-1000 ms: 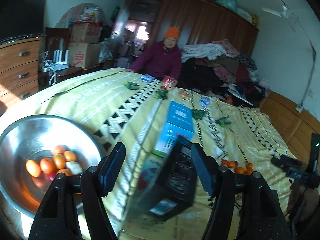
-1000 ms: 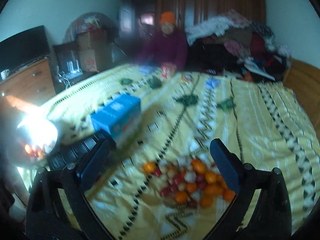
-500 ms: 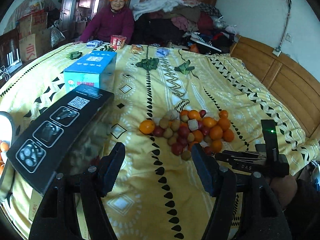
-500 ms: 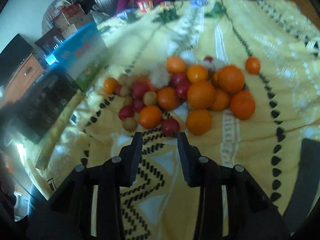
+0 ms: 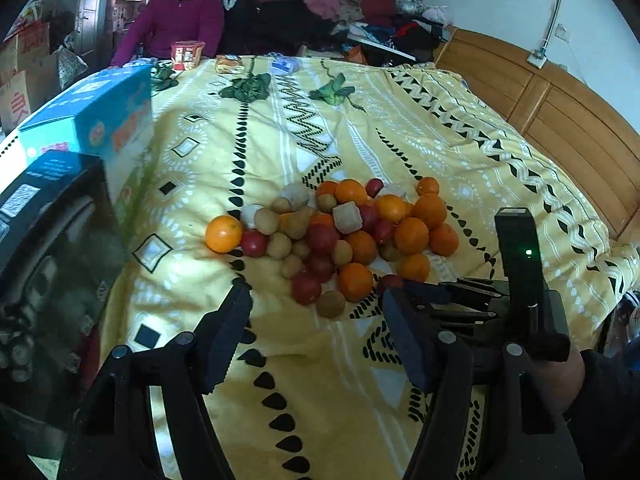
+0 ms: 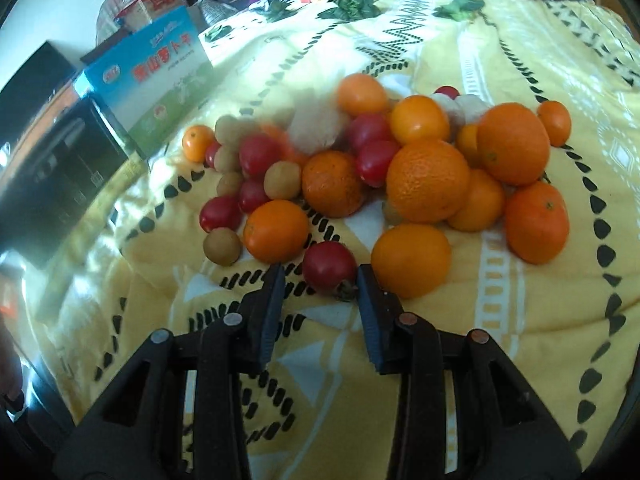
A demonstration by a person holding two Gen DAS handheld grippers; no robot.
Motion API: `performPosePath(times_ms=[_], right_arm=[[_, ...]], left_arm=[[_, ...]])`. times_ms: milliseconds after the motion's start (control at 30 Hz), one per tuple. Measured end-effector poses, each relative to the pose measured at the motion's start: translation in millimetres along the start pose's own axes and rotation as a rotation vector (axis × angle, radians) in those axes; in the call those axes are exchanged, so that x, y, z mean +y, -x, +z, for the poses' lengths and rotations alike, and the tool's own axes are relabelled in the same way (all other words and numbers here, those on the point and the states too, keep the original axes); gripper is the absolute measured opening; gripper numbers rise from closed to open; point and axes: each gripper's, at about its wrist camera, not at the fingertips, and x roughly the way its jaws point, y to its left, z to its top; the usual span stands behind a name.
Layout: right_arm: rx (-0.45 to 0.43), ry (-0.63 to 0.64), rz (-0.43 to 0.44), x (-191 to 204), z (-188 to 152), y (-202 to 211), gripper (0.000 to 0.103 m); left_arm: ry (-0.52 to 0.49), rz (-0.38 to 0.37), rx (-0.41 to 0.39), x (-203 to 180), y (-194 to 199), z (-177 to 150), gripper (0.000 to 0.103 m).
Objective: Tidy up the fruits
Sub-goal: 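Grasp an orange with the left gripper while the right gripper grasps a red tomato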
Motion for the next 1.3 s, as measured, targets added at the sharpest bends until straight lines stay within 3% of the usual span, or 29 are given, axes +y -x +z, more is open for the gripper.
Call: performPosePath(times_ms=[33, 200, 467, 567, 833, 900, 1300], right_arm=[[-0.012, -0.012, -0.001, -2, -2, 3, 0.026], [-0.063, -0.088, 0.044, -9, -19, 25, 0.026], [-0.090, -0.131, 0.061, -19, -27, 37, 0.026], [-0.086, -0.142, 0.061, -23, -26, 35, 0.026], [-0.066, -0.155, 0.072, -29, -25, 21, 0.028], [-0.068, -0.145, 0.069, -28, -24, 20, 0.028], [-0.100, -0.140, 0.037, -25, -25, 35, 0.026]], left_arm=[[-0.012, -0.014, 0.007, -4, -8, 1, 0.067], [-0.081, -0.083, 0.057, -25, -52, 5, 0.061], [-0.111, -0.067, 0.117, -31, -96, 2, 0.055], [-0.118, -0.050, 0.147, -32, -109, 0, 0.048], [-0.141, -0.045, 0.127, -38, -117, -2, 0.048], [-0.142, -0.026, 0.117, -38, -116, -1, 0.035], [-0.110, -0.072, 0.045, -41, -72, -2, 0.035]])
